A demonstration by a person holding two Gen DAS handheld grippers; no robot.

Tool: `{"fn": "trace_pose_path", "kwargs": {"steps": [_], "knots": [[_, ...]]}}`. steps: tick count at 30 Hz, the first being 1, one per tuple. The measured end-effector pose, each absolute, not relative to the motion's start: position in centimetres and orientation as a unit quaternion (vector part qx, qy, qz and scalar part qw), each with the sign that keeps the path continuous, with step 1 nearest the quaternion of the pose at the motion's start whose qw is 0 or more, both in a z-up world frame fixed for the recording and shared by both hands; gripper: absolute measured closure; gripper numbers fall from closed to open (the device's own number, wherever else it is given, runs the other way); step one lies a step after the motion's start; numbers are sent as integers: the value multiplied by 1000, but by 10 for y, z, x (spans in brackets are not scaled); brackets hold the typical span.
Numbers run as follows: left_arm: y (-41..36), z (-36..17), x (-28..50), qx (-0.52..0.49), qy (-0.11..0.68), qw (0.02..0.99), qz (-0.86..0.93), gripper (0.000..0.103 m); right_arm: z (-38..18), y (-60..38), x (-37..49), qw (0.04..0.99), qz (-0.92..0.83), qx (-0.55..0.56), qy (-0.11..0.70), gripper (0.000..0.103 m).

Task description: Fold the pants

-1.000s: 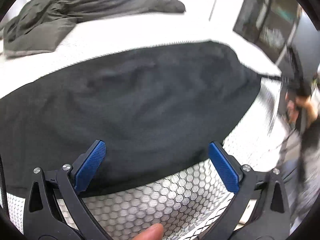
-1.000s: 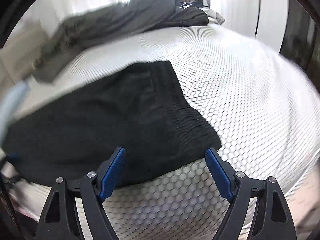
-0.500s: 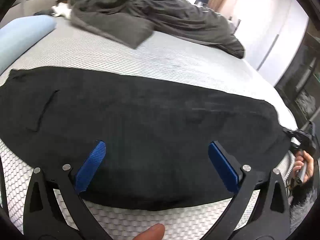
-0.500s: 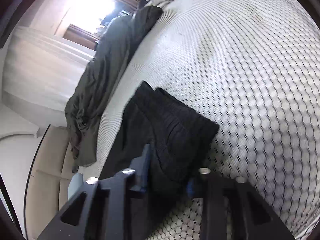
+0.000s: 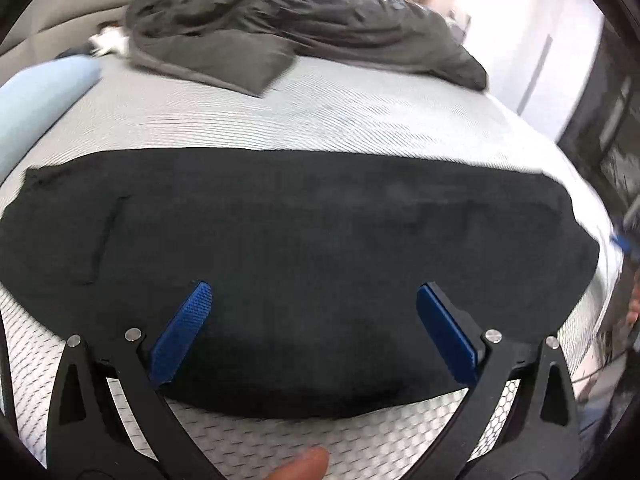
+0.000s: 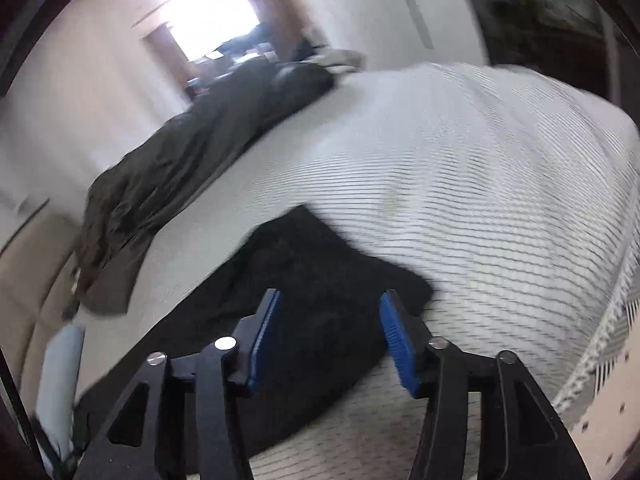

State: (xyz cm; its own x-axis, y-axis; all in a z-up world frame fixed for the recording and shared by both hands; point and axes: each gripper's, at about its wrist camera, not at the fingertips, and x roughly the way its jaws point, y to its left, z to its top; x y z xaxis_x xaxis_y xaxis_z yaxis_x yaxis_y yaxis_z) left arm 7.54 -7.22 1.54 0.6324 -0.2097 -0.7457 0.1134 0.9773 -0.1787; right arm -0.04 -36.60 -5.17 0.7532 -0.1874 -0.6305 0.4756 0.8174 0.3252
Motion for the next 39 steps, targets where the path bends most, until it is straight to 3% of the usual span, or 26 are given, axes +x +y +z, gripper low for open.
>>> {"fn": "trace_pose_path", "kwargs": {"steps": [1, 2, 6, 10, 15, 19, 24, 30, 35, 39], "knots": [[-85, 11, 80, -43, 426, 898, -98, 1, -48, -347, 12, 913, -158, 215, 309, 27], [-98, 8, 83, -30, 432, 895, -104, 1, -47, -322, 24, 918, -132, 191, 321, 24], [-135, -10, 97, 7, 468, 876, -121, 1, -70, -220, 82, 912, -31, 73, 402, 21], [-151, -21, 102, 23, 479, 870, -115, 1, -126, -136, 115, 882, 21, -8, 470, 20], [-148, -28, 93, 62, 485, 864, -120, 1, -158, -93, 121, 871, 31, -124, 475, 15], [-112, -27, 82, 51, 491, 863, -108, 1, -151, -131, 105, 867, -11, -134, 479, 13], [-81, -13, 79, 15, 483, 871, -87, 1, -136, -198, 79, 875, -53, -64, 478, 12], [-111, 11, 112, -3, 459, 883, -101, 1, -117, -160, 82, 885, 20, -43, 462, 12], [-147, -30, 156, 61, 519, 848, -91, 0, -127, -104, 107, 863, 50, -109, 491, 12], [-125, -30, 149, 79, 511, 852, -82, 0, -132, -123, 102, 856, 33, -134, 499, 12]]}}
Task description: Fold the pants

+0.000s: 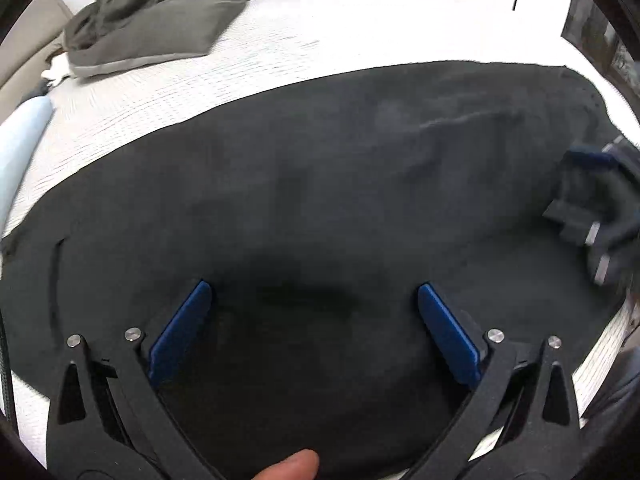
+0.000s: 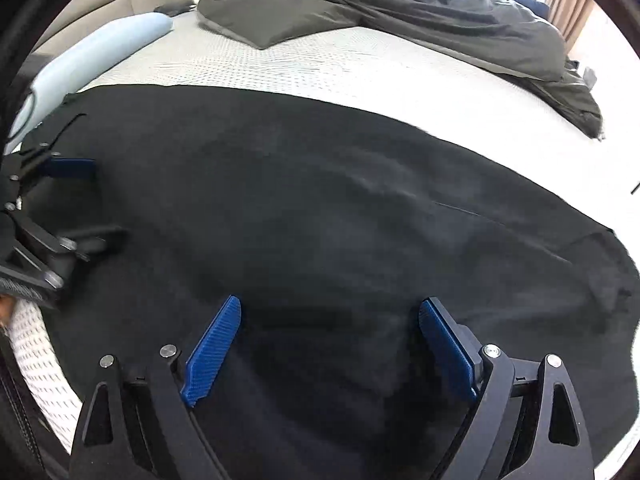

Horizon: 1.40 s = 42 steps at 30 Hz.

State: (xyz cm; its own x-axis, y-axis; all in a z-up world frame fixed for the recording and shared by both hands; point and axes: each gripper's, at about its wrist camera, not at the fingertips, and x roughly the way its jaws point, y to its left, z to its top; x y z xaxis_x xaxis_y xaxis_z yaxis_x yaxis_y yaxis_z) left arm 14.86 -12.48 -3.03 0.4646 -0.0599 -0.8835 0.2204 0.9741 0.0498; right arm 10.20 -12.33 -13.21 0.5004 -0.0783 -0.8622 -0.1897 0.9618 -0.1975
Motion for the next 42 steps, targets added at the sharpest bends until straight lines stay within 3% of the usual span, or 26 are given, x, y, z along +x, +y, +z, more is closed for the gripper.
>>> {"fn": "trace_pose_path", "kwargs": {"steps": [5, 6, 8, 9, 15, 20, 25, 29, 31, 37, 42], "knots": [[-69, -29, 139, 43, 516, 853, -60, 3, -120, -204, 88, 859, -62, -87, 501, 10], [-62, -26, 137, 33, 513, 856, -60, 6, -118, -212, 84, 860, -64, -72, 500, 10], [-57, -16, 133, 19, 508, 859, -58, 25, -111, -214, 76, 864, -60, -66, 495, 11], [-58, -11, 134, 12, 505, 861, -64, 28, -107, -208, 78, 867, -57, -64, 491, 11], [-107, 0, 166, 10, 495, 860, -125, 28, -91, -137, 90, 871, 39, -69, 485, 11], [-145, -30, 196, 71, 525, 840, -119, 28, -121, -79, 107, 846, 68, -139, 510, 11], [-101, -27, 181, 71, 526, 843, -86, 24, -113, -140, 92, 847, -9, -146, 511, 12], [-71, -20, 173, 51, 521, 850, -62, 25, -99, -214, 78, 855, -79, -50, 511, 10], [-71, -14, 170, 43, 506, 860, -61, 26, -90, -211, 75, 859, -80, -52, 503, 19], [-100, -2, 202, 13, 489, 868, -84, 26, -74, -125, 95, 871, 12, -80, 484, 19], [-133, -29, 243, 55, 520, 849, -79, 26, -108, -65, 129, 852, 57, -116, 508, 19]]}}
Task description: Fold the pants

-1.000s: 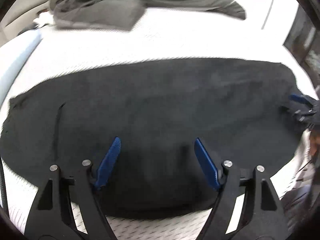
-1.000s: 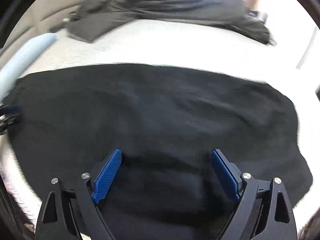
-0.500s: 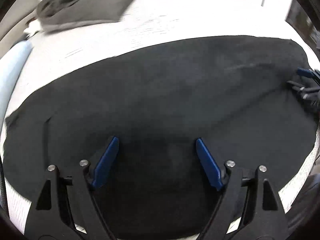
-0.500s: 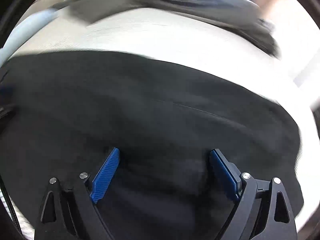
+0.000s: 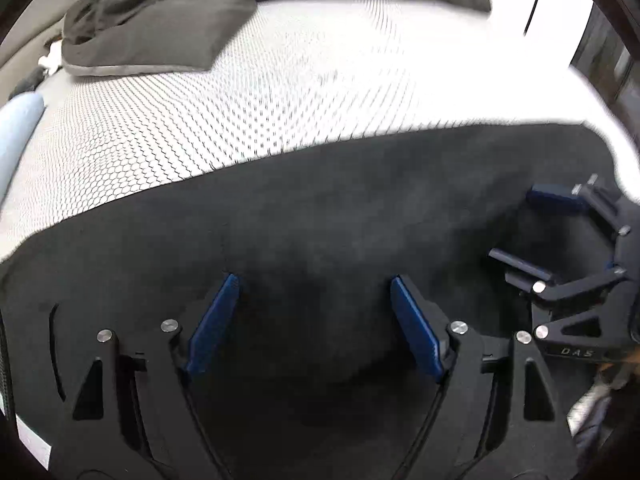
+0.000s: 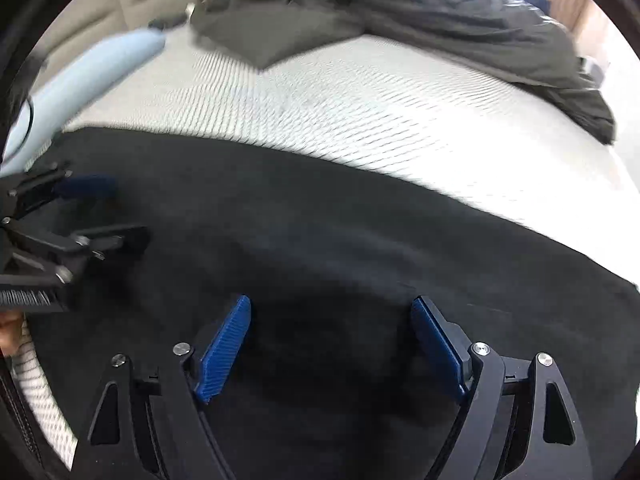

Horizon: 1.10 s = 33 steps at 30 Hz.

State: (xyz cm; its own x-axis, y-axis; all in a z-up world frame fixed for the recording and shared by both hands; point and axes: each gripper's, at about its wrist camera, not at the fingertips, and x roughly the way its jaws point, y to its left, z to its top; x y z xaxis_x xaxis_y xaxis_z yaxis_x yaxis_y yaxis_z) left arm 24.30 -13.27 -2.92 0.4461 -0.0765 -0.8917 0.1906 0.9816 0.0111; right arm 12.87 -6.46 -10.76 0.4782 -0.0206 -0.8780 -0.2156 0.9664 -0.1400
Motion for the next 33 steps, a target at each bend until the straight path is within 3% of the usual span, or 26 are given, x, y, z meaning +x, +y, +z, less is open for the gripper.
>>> {"fn": "trace_pose_path", "kwargs": {"steps": [3, 6, 8, 10, 11, 14, 21, 23, 27, 31, 33], "knots": [[-120, -35, 239, 70, 511, 854, -67, 23, -104, -57, 129, 852, 51, -132, 504, 19], [-89, -37, 227, 70, 519, 851, -42, 14, -95, -108, 125, 854, -55, -151, 496, 18], [-71, -37, 221, 64, 522, 850, -30, 13, -90, -142, 121, 854, -93, -109, 501, 14], [-56, -33, 218, 38, 526, 849, -16, 13, -82, -165, 115, 851, -122, -85, 504, 14], [-52, -29, 215, 28, 525, 850, -7, 18, -77, -168, 112, 853, -120, -70, 503, 14], [-51, -17, 219, -11, 505, 863, -16, 22, -58, -147, 103, 870, -82, -39, 484, 22], [-124, -25, 275, -4, 499, 864, -66, 23, -64, -52, 130, 872, 25, -36, 488, 26], [-136, -34, 291, -14, 498, 864, -69, 33, -69, -40, 140, 871, 28, -29, 489, 28], [-141, -48, 311, -12, 516, 855, -55, 37, -83, -48, 164, 864, 16, -40, 502, 33], [-126, -45, 310, 2, 513, 857, -52, 57, -86, -86, 147, 861, -38, -98, 498, 33], [-109, -45, 303, 52, 504, 862, -2, 57, -82, -109, 138, 856, -79, -115, 497, 32]]}}
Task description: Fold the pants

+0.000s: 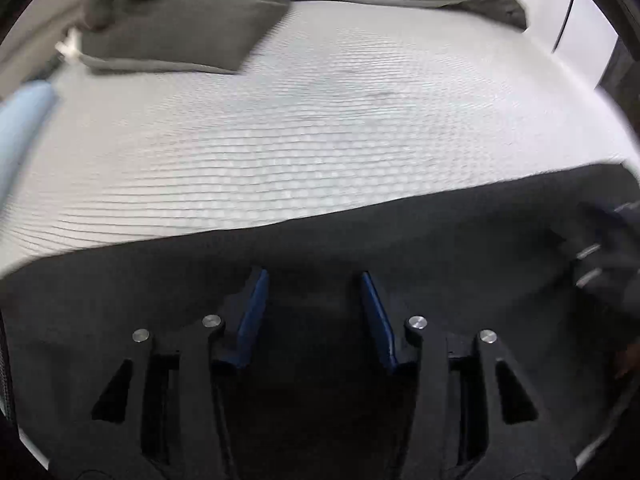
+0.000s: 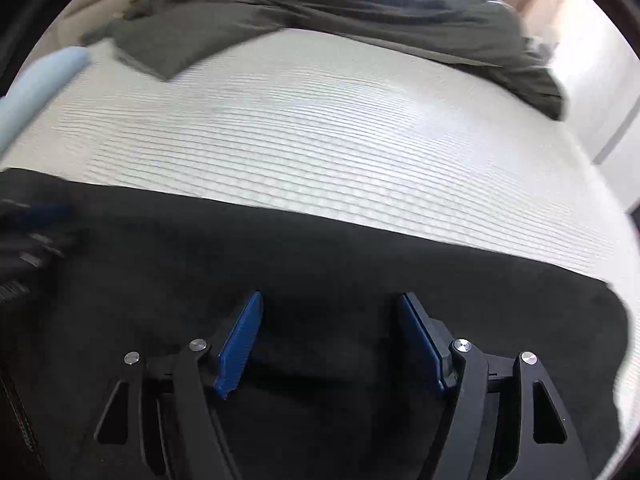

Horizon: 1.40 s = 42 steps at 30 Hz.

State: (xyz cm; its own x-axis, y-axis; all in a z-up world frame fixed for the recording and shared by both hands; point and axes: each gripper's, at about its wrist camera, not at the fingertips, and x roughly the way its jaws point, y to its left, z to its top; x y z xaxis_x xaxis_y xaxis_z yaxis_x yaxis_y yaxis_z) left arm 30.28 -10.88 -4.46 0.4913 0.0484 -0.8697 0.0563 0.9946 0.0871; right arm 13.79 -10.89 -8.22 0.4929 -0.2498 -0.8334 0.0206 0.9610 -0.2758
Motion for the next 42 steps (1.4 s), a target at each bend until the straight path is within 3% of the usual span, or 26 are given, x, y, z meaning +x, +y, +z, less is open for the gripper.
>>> {"fn": "trace_pose_path", "kwargs": {"steps": [2, 9, 11, 15, 20, 27, 30, 35, 39, 42], "knots": [[-78, -42, 290, 63, 496, 865, 35, 47, -77, -133, 124, 852, -102, -121, 499, 31], [13, -28, 242, -1, 485, 869, 98, 50, -60, -178, 79, 847, -145, -119, 497, 30], [5, -13, 219, -19, 465, 884, 57, 51, -42, -171, 62, 859, -122, -92, 489, 35], [-37, -7, 195, -9, 447, 893, -45, 48, -25, -99, 58, 881, 15, -70, 467, 32], [-66, -37, 182, 39, 493, 867, -66, 48, -53, -36, 54, 850, 76, -162, 496, 32], [-11, -25, 120, 45, 490, 870, -40, 47, -45, -138, 31, 854, -58, -148, 495, 24], [0, -11, 100, -3, 465, 884, -44, 48, -31, -170, 14, 870, -71, -97, 477, 28], [-40, -9, 104, -34, 456, 881, -117, 46, -11, -125, -2, 887, 42, -73, 454, 30], [-76, -33, 114, 38, 483, 865, -128, 46, -13, -109, -17, 866, 105, -109, 477, 30], [-54, -28, 98, 51, 482, 864, -132, 44, -19, -123, -26, 862, 89, -150, 477, 29]]}}
